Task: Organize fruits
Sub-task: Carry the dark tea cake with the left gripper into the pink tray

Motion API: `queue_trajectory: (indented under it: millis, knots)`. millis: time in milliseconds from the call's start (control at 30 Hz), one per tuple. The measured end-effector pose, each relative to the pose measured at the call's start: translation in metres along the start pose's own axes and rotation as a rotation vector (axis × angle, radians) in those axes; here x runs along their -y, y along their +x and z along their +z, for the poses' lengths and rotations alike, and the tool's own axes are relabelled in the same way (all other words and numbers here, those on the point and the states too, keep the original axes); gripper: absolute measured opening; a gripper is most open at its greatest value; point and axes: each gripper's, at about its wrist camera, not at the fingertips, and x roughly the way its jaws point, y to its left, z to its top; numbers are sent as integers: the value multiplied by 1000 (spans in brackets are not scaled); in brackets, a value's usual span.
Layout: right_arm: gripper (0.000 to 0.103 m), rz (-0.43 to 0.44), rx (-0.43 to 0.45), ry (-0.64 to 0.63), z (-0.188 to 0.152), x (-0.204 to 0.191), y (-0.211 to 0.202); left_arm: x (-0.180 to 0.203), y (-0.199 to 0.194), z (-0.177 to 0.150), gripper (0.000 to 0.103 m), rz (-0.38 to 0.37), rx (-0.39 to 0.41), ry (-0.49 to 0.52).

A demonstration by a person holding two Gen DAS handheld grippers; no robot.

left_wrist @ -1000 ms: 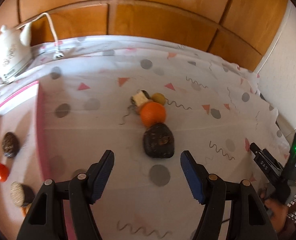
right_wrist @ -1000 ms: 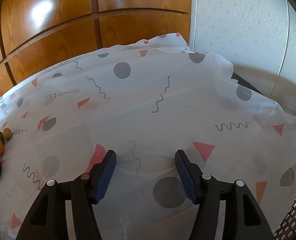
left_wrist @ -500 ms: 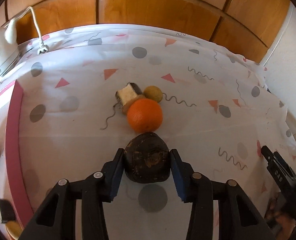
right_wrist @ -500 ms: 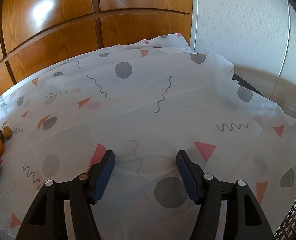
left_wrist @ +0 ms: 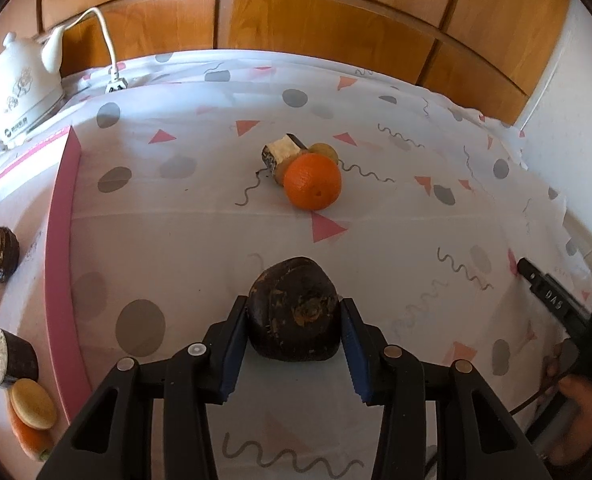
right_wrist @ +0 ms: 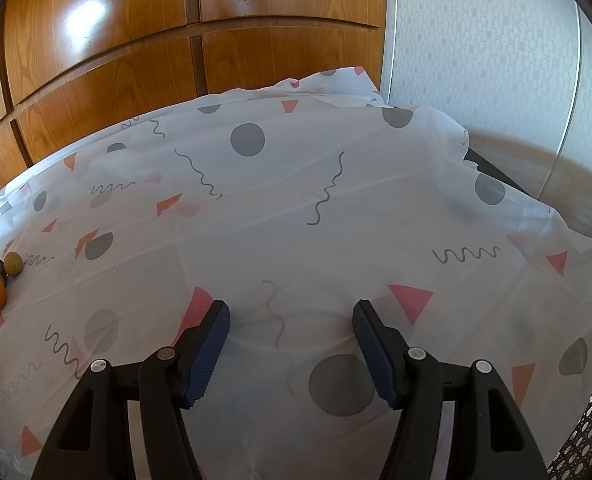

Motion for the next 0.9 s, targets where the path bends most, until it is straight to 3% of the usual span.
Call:
queue_trajectory:
  millis: [433,733,900]
  knots:
    - [65,2,0,0,0,0,-1,-6,-37,-2,44,-23,55,-21]
    - [66,2,-1,-1,-1,0,-1,-30,-60,-6,44,-17,77,-104]
    - [66,1,0,-3,-1,0,-1,-51,-83,-4,45,-3,133,-162]
